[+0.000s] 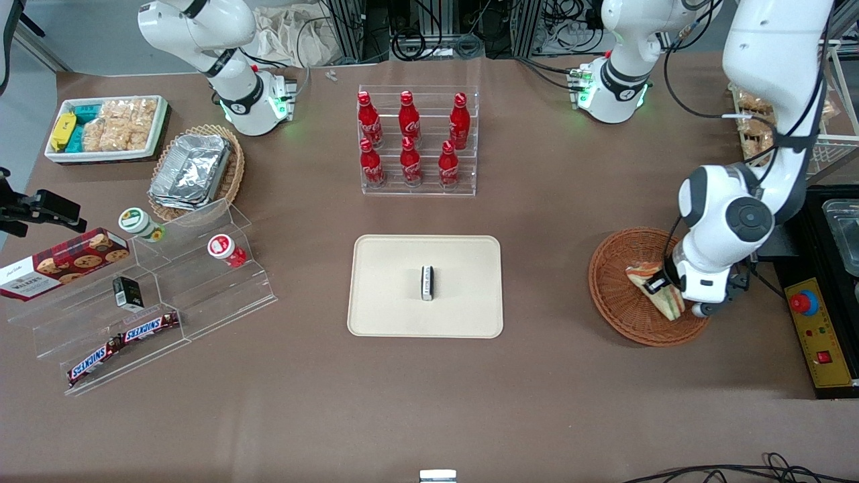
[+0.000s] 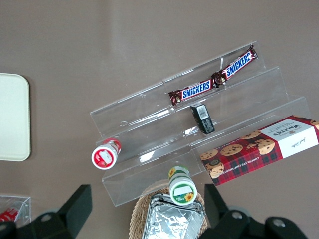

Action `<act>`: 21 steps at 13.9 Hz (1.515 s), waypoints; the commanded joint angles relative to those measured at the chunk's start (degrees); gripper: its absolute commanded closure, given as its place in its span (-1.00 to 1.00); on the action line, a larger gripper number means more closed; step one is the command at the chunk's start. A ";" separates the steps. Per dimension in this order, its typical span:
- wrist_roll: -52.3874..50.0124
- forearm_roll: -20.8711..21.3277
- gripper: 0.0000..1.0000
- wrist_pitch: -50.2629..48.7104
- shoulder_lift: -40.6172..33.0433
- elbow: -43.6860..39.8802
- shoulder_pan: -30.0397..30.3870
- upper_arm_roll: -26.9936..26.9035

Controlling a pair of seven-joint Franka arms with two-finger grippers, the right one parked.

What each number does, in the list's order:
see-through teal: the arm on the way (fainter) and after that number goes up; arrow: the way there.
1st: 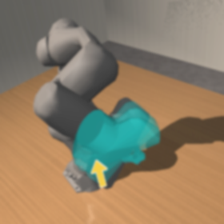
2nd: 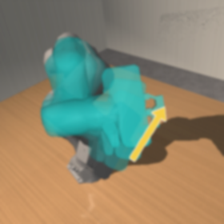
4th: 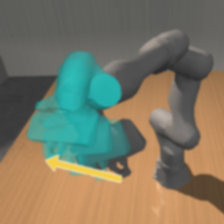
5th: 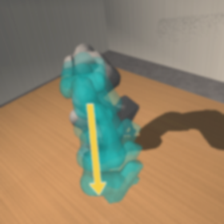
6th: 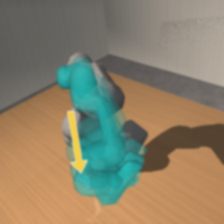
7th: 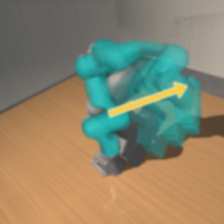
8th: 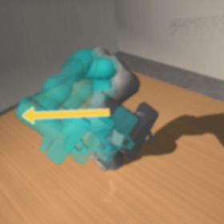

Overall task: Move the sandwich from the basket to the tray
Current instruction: 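Close the left gripper on the sandwich and lift it, then carry the sandwich with the left gripper over to the cream tray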

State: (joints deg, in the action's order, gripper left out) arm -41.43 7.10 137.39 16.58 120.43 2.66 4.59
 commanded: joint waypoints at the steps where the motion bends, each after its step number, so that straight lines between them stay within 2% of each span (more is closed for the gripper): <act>1: 1.61 0.46 1.00 -13.51 -9.70 -2.02 -0.99 1.03; 3: 5.03 -0.68 1.00 -18.98 -12.61 -3.96 -1.26 4.88; 5: 7.49 -4.27 1.00 -22.59 -12.72 -6.77 -1.26 10.32; 8: 12.34 -6.13 1.00 -21.64 -9.39 -8.27 -1.35 18.67; 11: 12.87 -5.52 1.00 -15.60 -2.46 -9.68 -1.35 25.45; 15: 12.00 -3.16 1.00 -5.31 7.74 -12.84 -5.47 26.70; 17: 11.64 -1.05 1.00 -3.19 11.26 -14.77 -6.44 26.70; 21: 11.55 -0.60 1.00 -2.04 17.60 -19.26 -7.85 26.43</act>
State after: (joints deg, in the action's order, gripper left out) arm -29.68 5.55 135.37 30.79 104.98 -4.63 31.12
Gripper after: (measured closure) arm 0.797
